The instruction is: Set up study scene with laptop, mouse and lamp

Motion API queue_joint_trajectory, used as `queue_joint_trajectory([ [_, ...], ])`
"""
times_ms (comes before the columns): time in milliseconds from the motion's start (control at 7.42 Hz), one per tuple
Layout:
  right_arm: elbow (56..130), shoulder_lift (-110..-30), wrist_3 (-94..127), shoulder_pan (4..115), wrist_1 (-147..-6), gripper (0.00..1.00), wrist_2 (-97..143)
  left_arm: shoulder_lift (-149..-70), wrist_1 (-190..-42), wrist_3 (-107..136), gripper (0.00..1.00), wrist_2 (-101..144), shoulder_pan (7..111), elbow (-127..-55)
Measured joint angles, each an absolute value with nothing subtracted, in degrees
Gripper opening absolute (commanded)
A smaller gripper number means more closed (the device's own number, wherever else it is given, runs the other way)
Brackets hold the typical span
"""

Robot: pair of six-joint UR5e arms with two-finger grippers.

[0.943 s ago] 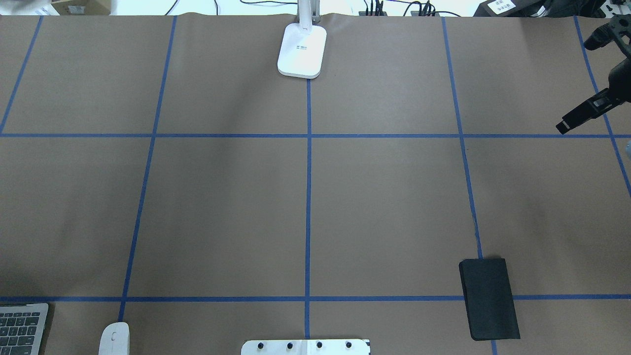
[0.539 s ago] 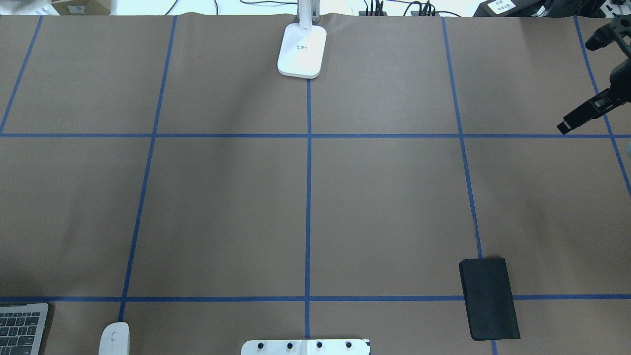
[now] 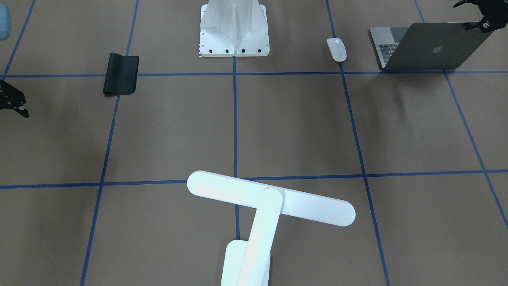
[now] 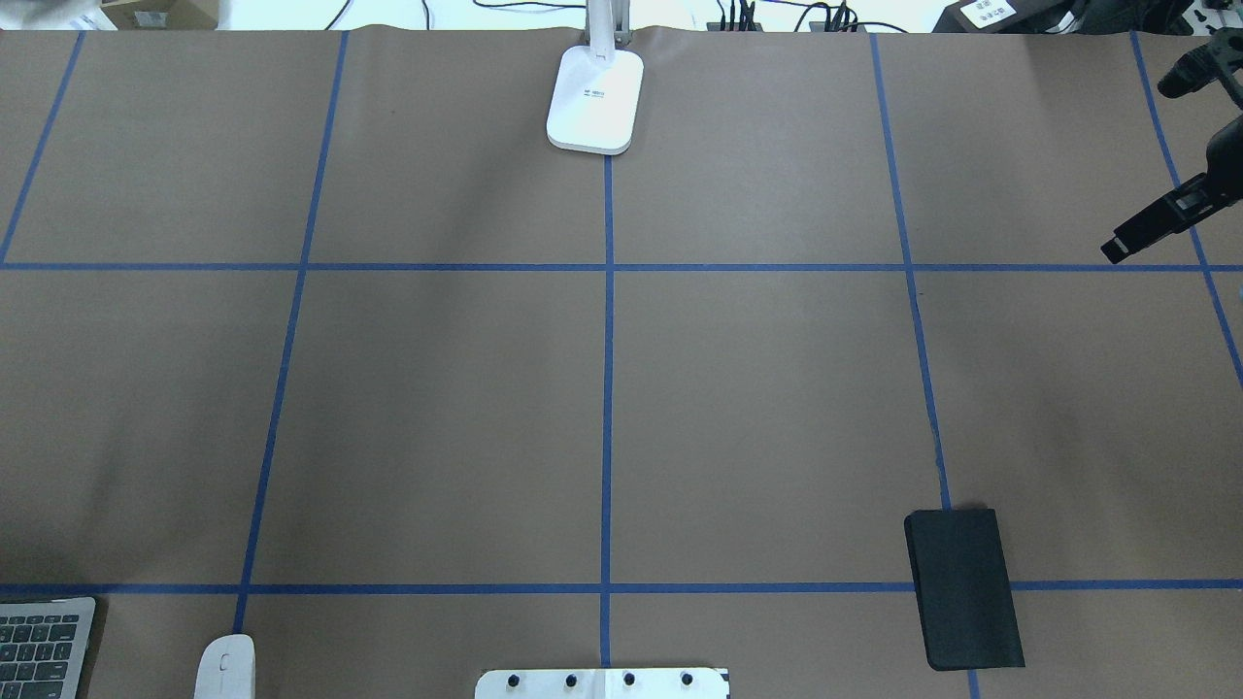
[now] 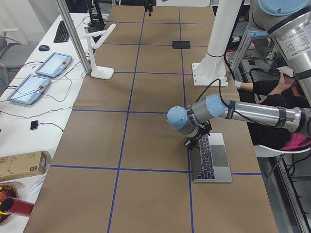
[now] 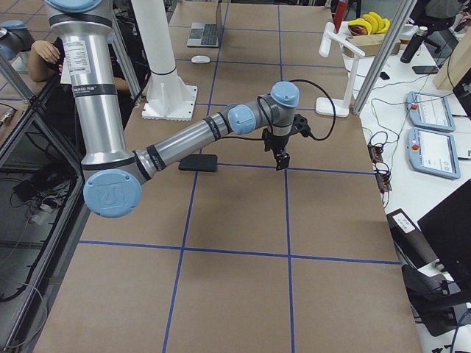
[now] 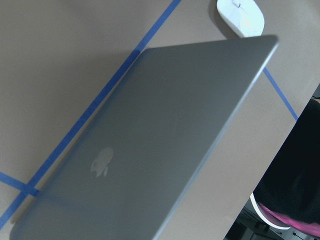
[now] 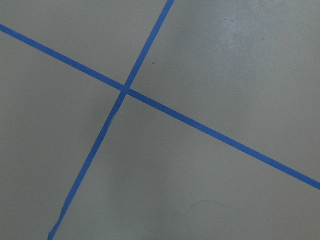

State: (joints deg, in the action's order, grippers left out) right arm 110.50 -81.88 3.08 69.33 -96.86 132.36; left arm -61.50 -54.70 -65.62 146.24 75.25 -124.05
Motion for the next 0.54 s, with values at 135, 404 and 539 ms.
queue_joint_trajectory([
  [135,110.95,-81.94,3.08,69.34,-96.85,1.00,132.34,-61.47,-54.73,-65.88,0.87,146.25,75.28,-123.16],
  [404,111.48,-81.99,3.08,69.34,-96.86,1.00,132.29,-61.55,-54.85,-66.52,0.87,146.25,75.31,-121.74],
  [539,111.62,-81.99,3.08,69.34,-96.86,1.00,132.28,-61.88,-54.97,-66.62,0.87,146.25,75.32,-121.24],
])
